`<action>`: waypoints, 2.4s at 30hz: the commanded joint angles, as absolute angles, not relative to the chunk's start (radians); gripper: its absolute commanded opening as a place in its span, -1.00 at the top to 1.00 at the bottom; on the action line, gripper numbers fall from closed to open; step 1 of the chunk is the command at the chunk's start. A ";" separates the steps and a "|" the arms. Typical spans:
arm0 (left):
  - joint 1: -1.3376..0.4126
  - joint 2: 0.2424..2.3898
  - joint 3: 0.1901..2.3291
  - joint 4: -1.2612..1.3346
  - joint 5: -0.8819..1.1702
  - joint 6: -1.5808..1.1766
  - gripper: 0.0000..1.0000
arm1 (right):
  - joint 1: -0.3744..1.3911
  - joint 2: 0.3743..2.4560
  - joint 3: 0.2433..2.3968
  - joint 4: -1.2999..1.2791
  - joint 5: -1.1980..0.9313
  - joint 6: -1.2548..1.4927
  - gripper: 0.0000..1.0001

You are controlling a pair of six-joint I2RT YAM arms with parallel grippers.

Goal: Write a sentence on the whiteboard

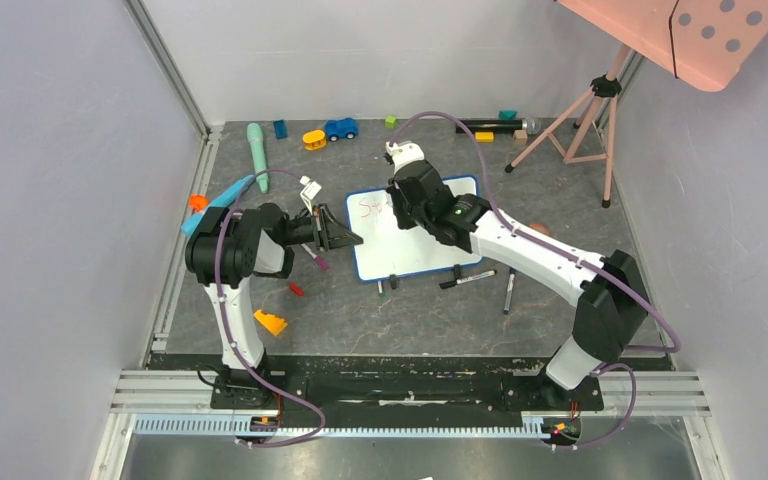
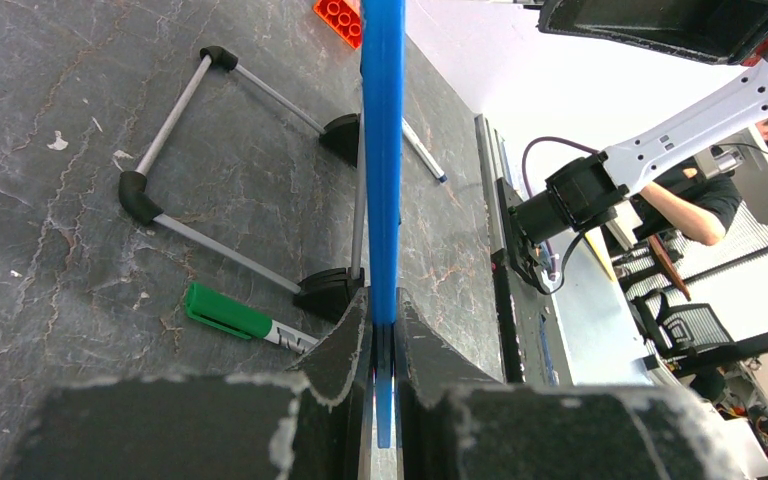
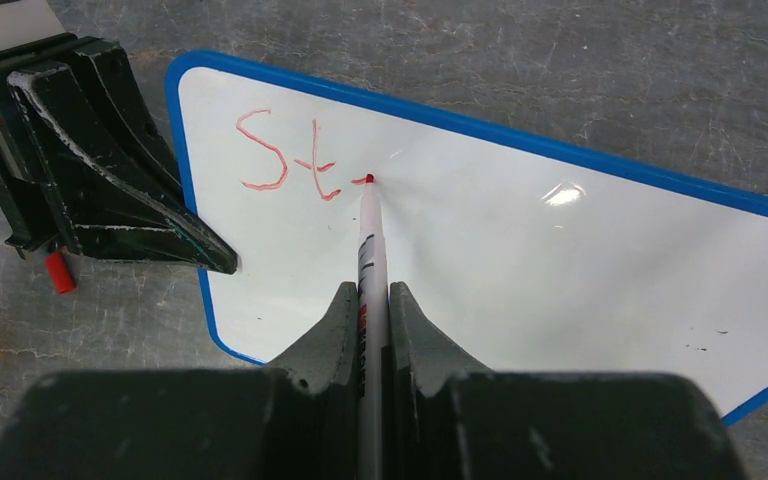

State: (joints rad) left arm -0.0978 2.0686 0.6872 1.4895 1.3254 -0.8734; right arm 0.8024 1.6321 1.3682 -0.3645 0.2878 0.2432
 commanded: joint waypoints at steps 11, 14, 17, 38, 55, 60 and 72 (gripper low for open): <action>-0.098 2.076 0.683 1.557 1.373 -0.851 0.96 | 0.778 1.612 1.304 -0.359 0.274 0.275 1.00; -0.099 2.077 0.683 1.557 1.373 -0.852 0.96 | 0.778 1.593 1.266 -0.345 0.266 0.288 1.00; -0.100 2.077 0.684 1.557 1.374 -0.852 0.96 | 0.778 1.587 1.253 -0.341 0.262 0.291 1.00; -0.100 2.075 0.683 1.557 1.373 -0.851 0.96 | 0.760 1.638 1.373 -0.362 0.290 0.255 1.00; -0.100 2.077 0.680 1.557 1.374 -0.852 0.96 | 0.743 1.634 1.384 -0.368 0.292 0.253 1.00; -0.100 2.078 0.681 1.557 1.373 -0.851 0.96 | 0.741 1.621 1.382 -0.367 0.274 0.255 1.00; -0.100 2.078 0.682 1.557 1.373 -0.851 0.96 | 0.741 1.541 1.360 -0.337 0.206 0.247 1.00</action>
